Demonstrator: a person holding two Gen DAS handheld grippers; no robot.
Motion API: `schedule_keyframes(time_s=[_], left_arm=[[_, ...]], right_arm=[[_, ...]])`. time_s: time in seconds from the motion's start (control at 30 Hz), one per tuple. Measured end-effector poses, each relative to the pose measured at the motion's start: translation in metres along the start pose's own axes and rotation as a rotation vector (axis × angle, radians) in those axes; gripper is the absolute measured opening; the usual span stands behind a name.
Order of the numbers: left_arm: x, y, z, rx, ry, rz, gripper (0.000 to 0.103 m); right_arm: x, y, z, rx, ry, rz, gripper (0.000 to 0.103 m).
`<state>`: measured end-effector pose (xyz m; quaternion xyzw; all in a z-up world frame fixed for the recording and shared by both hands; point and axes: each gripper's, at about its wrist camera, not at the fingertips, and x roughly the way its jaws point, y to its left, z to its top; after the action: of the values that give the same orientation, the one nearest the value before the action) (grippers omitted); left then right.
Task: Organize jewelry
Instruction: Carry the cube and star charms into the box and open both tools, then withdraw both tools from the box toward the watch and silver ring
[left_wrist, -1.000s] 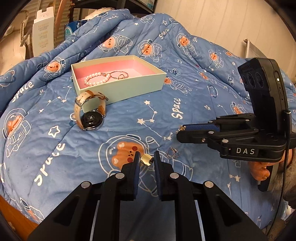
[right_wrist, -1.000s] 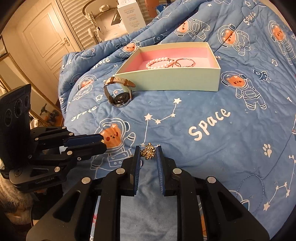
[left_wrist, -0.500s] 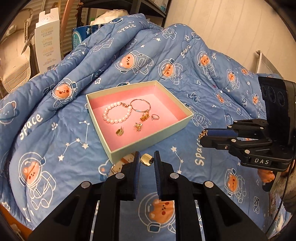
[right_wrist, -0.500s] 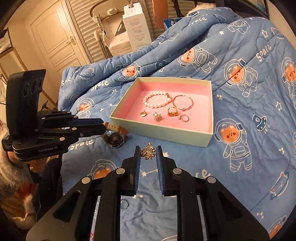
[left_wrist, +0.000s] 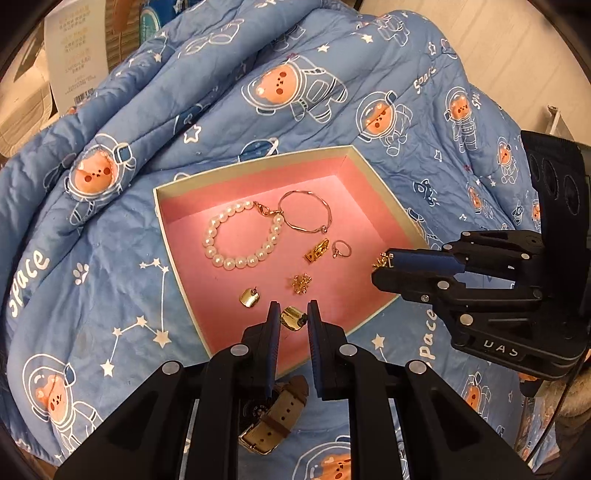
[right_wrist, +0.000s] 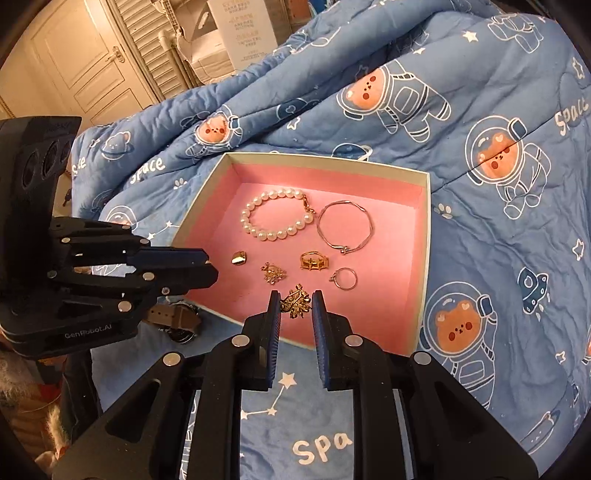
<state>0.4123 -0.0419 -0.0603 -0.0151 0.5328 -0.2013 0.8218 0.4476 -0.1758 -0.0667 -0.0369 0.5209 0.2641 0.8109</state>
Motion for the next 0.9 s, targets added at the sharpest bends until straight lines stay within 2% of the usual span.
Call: schedule_keyframes(time_s=[0.13, 0.3, 0.7, 0.73, 0.8, 0.87, 0.9], left_arm=[[0.013, 0.003, 0.003, -0.015, 0.060, -0.005, 0.014], [0.029, 0.004, 0.003, -0.025, 0.113, 0.013, 0.014], [0.039, -0.005, 0.009, 0.026, 0.128, 0.079, 0.015], [0.038, -0.005, 0.009, 0.029, 0.127, 0.082, 0.016], [0.039, -0.010, 0.011, 0.038, 0.125, 0.099, 0.026], [0.035, -0.012, 0.012, 0.054, 0.110, 0.127, 0.040], [0.032, -0.013, 0.012, 0.059, 0.100, 0.132, 0.043]], right_arm=[[0.016, -0.007, 0.009, 0.022, 0.056, 0.014, 0.018], [0.032, -0.008, 0.013, 0.019, 0.108, -0.010, 0.018], [0.049, -0.010, 0.015, 0.000, 0.175, -0.068, 0.018], [0.050, -0.010, 0.015, -0.002, 0.175, -0.070, 0.018], [0.051, -0.009, 0.015, -0.011, 0.179, -0.071, 0.018], [0.051, -0.009, 0.014, -0.015, 0.182, -0.072, 0.018], [0.051, -0.010, 0.014, -0.013, 0.183, -0.071, 0.018]])
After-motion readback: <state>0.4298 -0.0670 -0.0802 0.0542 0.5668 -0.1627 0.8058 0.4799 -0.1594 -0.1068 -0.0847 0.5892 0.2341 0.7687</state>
